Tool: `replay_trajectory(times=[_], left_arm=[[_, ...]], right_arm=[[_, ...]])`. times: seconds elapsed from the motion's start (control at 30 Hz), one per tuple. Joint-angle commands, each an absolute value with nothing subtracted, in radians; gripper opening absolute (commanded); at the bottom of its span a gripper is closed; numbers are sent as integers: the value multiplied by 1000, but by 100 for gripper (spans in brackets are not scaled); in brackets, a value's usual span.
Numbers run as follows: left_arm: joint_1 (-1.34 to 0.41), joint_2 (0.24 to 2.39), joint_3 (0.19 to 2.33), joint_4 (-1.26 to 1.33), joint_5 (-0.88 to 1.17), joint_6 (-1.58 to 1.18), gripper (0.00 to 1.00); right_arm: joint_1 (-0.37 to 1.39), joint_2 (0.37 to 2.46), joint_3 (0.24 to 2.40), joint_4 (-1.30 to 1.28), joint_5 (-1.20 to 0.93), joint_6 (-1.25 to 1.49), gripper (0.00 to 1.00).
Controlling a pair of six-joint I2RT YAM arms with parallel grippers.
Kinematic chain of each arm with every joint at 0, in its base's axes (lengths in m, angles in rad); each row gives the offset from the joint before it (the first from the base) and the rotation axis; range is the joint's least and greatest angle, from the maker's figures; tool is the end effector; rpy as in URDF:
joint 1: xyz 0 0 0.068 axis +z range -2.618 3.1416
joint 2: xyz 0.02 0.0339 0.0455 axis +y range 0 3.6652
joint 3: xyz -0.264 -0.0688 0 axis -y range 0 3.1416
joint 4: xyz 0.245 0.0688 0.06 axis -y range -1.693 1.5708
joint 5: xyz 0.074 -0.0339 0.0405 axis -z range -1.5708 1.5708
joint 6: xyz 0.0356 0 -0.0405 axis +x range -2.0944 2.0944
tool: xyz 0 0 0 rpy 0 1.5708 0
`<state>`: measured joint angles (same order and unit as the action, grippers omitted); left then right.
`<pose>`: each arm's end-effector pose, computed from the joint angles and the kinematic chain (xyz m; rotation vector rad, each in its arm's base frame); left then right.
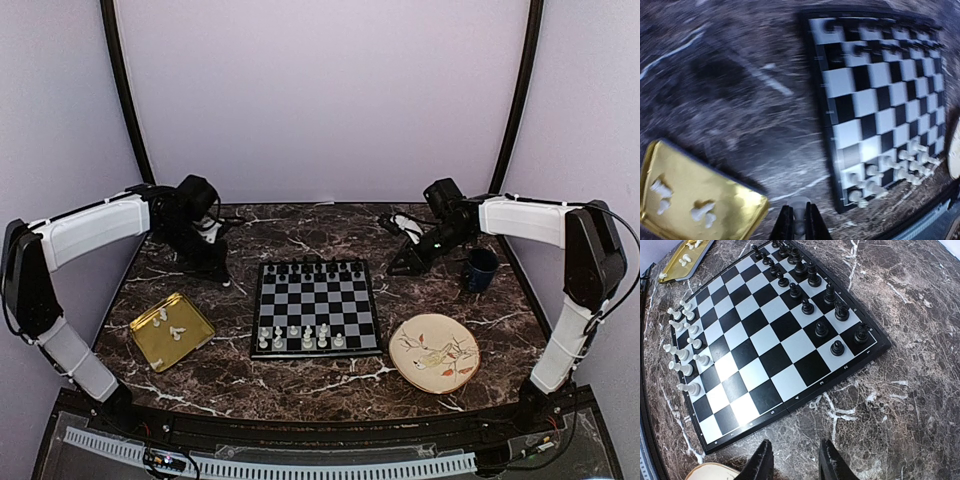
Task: Set up the chess pieces on the board
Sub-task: Place the pawn on the chessboard.
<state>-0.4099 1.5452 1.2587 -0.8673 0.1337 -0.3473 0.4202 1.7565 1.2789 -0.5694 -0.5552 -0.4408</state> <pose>0.2819 -0.1277 0.2658 0.1262 2.7744 -0.3899 0.3266 0.1665 0.2234 -1.2300 2.2158 0.7131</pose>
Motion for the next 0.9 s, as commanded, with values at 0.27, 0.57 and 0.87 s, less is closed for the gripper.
replay_trajectory(times=[0.27, 0.57, 0.87], left_arm=[[-770, 1880, 1661, -848, 245, -141, 1], [-884, 2176, 1948, -992, 19, -62, 0], [-897, 2286, 2009, -1025, -4, -67, 2]], right_arm=[[424, 1755, 1305, -566, -494, -450, 32], [420, 1734, 1299, -558, -462, -451, 32], [418, 1736, 1298, -560, -471, -454, 32]])
